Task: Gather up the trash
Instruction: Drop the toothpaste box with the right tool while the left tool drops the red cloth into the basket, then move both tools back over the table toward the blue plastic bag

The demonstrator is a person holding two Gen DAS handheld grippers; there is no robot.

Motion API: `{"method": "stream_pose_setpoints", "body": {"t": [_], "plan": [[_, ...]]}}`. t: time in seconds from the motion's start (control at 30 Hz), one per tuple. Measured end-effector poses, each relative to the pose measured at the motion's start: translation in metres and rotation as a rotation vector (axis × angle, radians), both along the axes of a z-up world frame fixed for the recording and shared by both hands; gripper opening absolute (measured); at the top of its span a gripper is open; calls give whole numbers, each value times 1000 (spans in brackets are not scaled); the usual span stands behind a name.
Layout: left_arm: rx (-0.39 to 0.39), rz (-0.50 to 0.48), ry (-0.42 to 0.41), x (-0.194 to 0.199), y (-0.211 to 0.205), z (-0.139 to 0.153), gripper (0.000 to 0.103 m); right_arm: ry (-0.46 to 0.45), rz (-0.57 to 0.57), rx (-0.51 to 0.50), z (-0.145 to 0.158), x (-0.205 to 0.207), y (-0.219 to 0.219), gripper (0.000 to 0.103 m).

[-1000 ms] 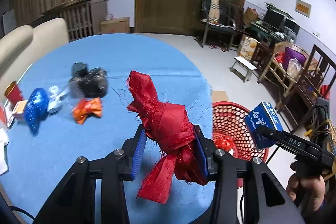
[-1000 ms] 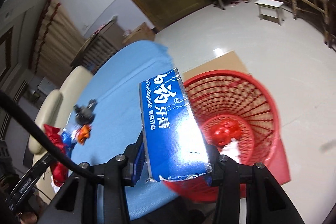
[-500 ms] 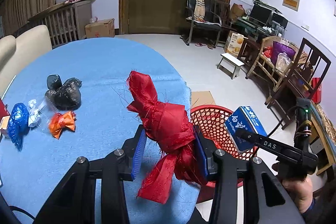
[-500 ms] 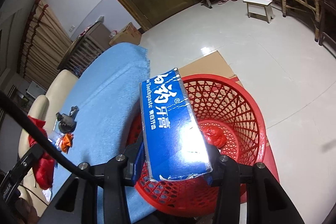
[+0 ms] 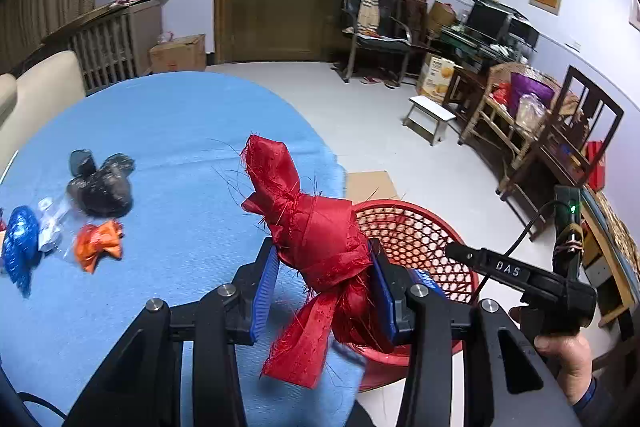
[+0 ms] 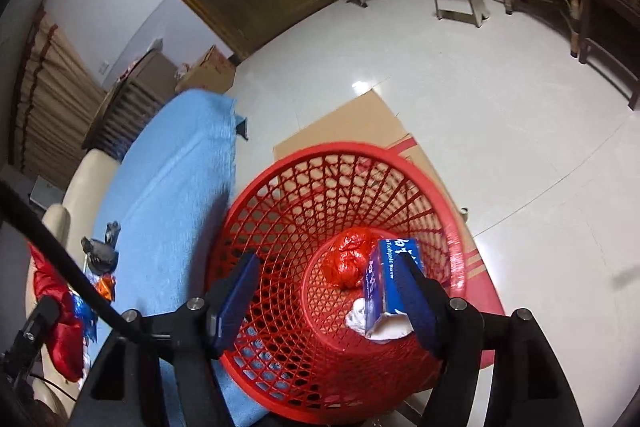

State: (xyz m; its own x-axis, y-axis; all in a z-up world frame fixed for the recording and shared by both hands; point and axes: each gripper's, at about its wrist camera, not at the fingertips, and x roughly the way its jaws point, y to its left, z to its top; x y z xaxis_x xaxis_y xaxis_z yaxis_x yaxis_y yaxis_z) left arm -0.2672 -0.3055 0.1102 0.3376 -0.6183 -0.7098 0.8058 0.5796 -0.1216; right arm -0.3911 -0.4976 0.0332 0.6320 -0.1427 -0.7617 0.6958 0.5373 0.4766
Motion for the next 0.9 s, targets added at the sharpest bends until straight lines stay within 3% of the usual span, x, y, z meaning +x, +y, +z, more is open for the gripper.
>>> {"method": "stream_pose_setpoints", "body": {"t": [0.37, 0.47, 0.6, 0.7, 0.9], "plan": [[33, -188, 55, -32, -58, -15, 46, -42, -80, -8, 16, -31, -20, 73], [55, -226, 72, -37, -73, -20, 53, -51, -88, -8, 19, -34, -22, 73], [85, -206, 80, -30, -88, -28, 80, -57, -87, -14, 23, -37, -23, 73], [103, -182, 84, -23, -86, -29, 80, -57, -91, -15, 24, -39, -23, 73], [22, -75, 85, 9, -43, -11, 80, -54, -95, -20, 28, -39, -20, 73]]}}
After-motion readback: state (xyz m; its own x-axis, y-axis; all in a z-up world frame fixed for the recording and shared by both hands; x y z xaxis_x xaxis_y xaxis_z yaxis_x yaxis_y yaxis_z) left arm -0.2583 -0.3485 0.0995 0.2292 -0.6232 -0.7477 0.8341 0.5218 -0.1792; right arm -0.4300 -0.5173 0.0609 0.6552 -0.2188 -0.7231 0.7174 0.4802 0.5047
